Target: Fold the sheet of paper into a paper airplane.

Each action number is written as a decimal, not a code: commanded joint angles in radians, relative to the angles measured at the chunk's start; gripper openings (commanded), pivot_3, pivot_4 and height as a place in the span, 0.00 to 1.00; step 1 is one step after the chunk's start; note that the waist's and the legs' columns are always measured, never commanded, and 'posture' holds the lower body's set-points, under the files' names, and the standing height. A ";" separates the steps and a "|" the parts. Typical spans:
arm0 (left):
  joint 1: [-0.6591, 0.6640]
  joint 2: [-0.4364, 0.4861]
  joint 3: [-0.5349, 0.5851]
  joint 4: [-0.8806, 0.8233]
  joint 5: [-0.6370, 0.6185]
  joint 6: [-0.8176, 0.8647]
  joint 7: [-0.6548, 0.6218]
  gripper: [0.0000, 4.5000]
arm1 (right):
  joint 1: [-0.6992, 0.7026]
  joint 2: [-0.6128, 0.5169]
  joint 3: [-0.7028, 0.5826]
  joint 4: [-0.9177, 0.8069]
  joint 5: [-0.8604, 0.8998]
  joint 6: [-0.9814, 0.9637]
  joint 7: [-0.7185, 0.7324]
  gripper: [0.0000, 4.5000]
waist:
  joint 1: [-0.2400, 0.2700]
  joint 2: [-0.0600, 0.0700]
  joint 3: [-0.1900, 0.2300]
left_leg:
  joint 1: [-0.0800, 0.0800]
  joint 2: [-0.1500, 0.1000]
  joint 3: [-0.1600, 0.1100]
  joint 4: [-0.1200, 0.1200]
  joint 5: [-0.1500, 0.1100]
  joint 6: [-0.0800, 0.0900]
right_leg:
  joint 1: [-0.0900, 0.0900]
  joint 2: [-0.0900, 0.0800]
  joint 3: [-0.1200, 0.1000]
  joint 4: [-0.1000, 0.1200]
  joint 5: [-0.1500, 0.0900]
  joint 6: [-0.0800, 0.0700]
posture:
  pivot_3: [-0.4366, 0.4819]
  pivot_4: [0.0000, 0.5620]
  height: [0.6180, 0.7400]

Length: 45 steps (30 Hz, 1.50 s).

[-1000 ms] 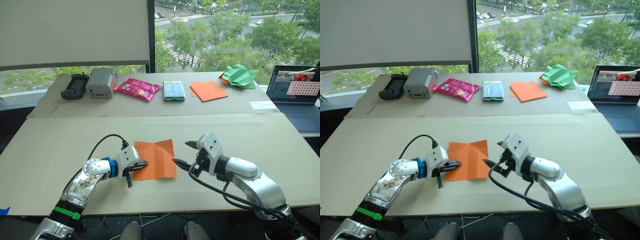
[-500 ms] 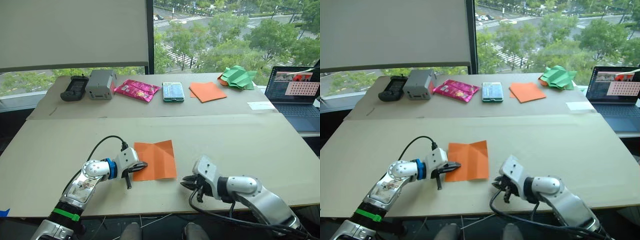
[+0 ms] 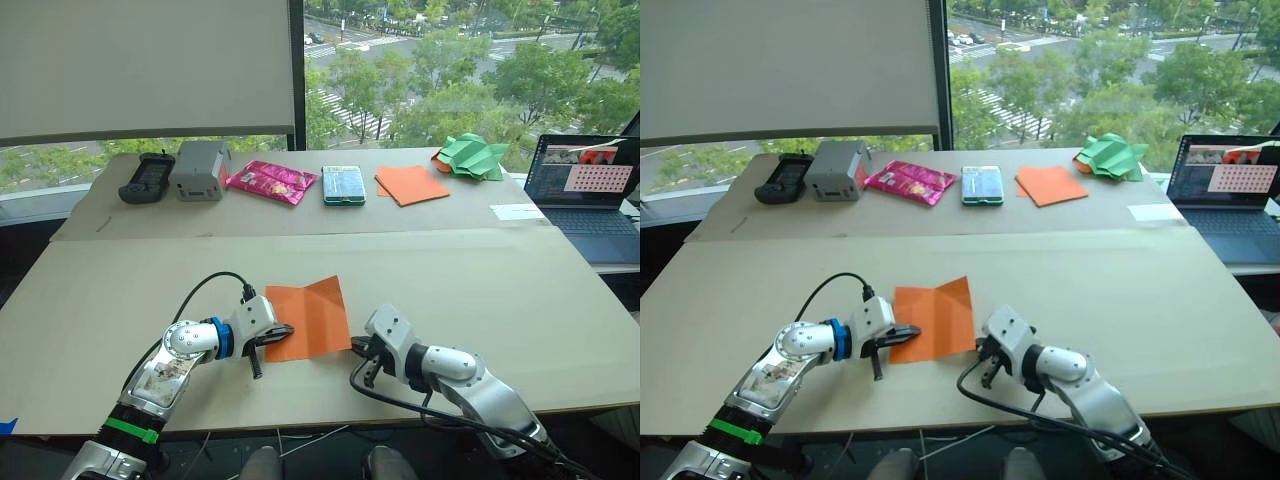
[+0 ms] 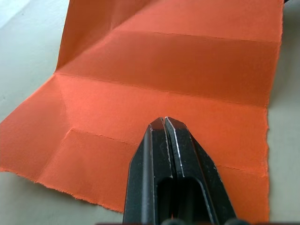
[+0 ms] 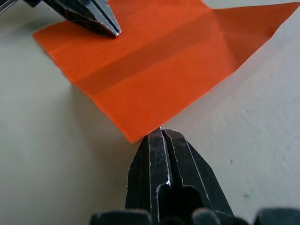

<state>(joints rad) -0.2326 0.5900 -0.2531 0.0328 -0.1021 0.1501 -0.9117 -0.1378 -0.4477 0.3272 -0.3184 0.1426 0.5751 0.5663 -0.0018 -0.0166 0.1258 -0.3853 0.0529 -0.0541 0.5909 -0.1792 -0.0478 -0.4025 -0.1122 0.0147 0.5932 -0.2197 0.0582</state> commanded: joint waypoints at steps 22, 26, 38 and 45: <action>0.124 0.109 0.127 -0.152 -0.033 0.126 0.006 0.01 | -0.219 0.263 0.101 0.246 0.007 -0.053 0.041 0.01 | -0.027 0.003 0.000 | -0.002 0.002 -0.002 -0.003 0.003 0.005 | -0.001 0.003 0.000 0.004 0.000 0.000 | 0.48 0.27 0.72; 0.151 0.126 0.178 -0.214 -0.069 0.169 0.011 0.01 | -0.232 0.276 0.106 0.274 -0.006 -0.074 0.053 0.01 | -0.028 0.003 0.002 | -0.001 0.003 -0.002 -0.004 0.002 0.004 | -0.004 0.004 0.000 0.004 0.000 -0.001 | 0.48 0.27 0.72; 0.176 0.089 0.114 -0.200 -0.039 0.170 0.022 0.01 | -0.304 0.313 0.041 0.198 0.029 -0.065 0.060 0.01 | -0.010 0.003 0.003 | -0.002 0.002 -0.001 -0.003 0.000 0.000 | -0.004 0.003 0.000 0.002 0.000 -0.001 | 0.48 0.27 0.72; 0.177 0.098 0.121 -0.191 -0.044 0.164 0.021 0.01 | -0.307 0.357 0.090 0.247 0.005 -0.053 0.063 0.01 | -0.012 0.004 0.003 | -0.002 0.002 -0.001 -0.003 0.000 0.000 | -0.004 0.003 0.000 0.002 0.000 -0.001 | 0.48 0.27 0.72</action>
<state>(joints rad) -0.0653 0.6794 -0.1223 -0.1761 -0.1582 0.3061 -0.8854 -0.4265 -0.1062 0.4028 -0.0729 0.1474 0.5278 0.6282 -0.0137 -0.0130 0.1289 -0.3874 0.0554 -0.0555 0.5881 -0.1790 -0.0474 -0.4062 -0.1088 0.0147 0.5955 -0.2200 0.0575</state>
